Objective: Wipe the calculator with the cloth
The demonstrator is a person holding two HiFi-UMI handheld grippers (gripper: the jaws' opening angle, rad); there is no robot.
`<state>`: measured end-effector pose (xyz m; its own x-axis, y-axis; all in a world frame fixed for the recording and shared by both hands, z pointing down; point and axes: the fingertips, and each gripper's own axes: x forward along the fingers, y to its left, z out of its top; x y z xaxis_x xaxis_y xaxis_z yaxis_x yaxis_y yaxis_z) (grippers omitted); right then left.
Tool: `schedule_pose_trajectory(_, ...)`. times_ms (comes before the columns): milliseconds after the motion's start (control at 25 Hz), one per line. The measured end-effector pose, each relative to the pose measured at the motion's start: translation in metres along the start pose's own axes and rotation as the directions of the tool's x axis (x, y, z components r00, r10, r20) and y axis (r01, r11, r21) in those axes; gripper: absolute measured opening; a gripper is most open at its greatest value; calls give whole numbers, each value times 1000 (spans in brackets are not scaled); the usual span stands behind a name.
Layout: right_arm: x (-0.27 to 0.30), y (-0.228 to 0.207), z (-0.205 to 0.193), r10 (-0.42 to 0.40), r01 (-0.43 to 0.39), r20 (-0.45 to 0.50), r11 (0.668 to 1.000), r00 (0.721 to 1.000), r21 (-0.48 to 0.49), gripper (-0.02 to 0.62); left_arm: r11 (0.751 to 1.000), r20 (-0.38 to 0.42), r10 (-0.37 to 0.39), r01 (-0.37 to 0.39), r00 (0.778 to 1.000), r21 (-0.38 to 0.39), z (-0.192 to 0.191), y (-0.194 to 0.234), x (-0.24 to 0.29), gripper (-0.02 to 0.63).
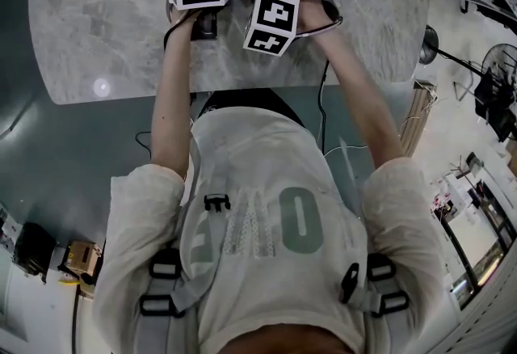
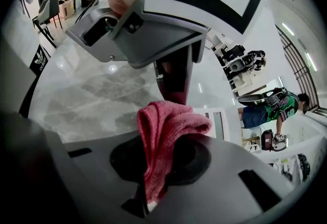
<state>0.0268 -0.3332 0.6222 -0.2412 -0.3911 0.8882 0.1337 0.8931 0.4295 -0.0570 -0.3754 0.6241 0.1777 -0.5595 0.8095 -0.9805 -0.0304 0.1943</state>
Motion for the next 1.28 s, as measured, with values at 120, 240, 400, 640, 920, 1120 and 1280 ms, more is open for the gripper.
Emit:
schedule_pose_trajectory(120,-1,0,1,-3,3,5,1000,1000,7,52,1000,2,1,-1,1000,0,0,0,-1,434)
schedule_pose_trajectory(240,-1,1,0,1,-1,3,1000,1000,-12,52,1000,-5,7,-7,1000,-1,-1,0,-2,434)
schedule_pose_trajectory(400,-4,-16,-3,-18,18,6,1000,1000,-18,54,1000,-6,7,-7,1000,-2,0,-1,-1,434)
schedule_pose_trajectory(640,-11,-88,-30,-148,149,-33,987,988,54,53,1000,-16,8,-8,1000,-4,-1,0,-1,434)
schedule_pose_trajectory(920,-11,-134,-59,-239,241,-92,970,967,7,54,1000,-25,9,-9,1000,-8,-3,0,-1,434)
schedule_pose_trajectory(1120,-2,-135,-64,-231,233,-101,973,968,1,54,1000,-27,9,-9,1000,-8,-2,1,0,434)
schedule_pose_trajectory(1280,4,-131,-65,-220,221,-107,975,970,-6,52,1000,-29,10,-11,1000,-9,-1,2,-1,434)
